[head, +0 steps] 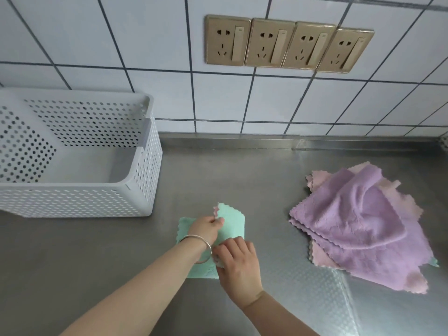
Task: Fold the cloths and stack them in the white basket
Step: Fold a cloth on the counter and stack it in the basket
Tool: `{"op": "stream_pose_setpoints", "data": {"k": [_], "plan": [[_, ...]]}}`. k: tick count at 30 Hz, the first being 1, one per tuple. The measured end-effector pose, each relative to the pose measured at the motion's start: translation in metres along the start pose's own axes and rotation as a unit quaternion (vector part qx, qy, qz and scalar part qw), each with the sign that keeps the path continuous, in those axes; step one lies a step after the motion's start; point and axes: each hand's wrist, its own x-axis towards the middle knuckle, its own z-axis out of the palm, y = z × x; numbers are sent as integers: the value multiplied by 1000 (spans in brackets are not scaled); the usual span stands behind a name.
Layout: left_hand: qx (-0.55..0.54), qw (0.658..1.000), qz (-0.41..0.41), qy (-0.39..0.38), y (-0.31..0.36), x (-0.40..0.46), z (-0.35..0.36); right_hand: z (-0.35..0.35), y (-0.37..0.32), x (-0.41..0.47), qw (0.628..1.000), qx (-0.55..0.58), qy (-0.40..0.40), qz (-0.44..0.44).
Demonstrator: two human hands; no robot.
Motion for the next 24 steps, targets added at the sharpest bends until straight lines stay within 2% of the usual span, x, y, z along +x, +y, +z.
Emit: {"op": "stream_pose_setpoints", "data": {"k": [4,8,11,17,24], "plan": [[12,999,-11,31,-22,2,-14,5,1,-6,999,-7,-48,-16],[63,996,-25,59,-43,2,-23,14,9,-17,977,-66,-195,60],[65,995,-23,74,-56,4,-25,18,11,-20,956,-68,-264,105],[63,988,-51,128,-78,5,-22,24,10,-21,951,-68,-295,69],[64,982,-67,164,-88,5,-16,33,10,-20,945,-94,-307,65]]}}
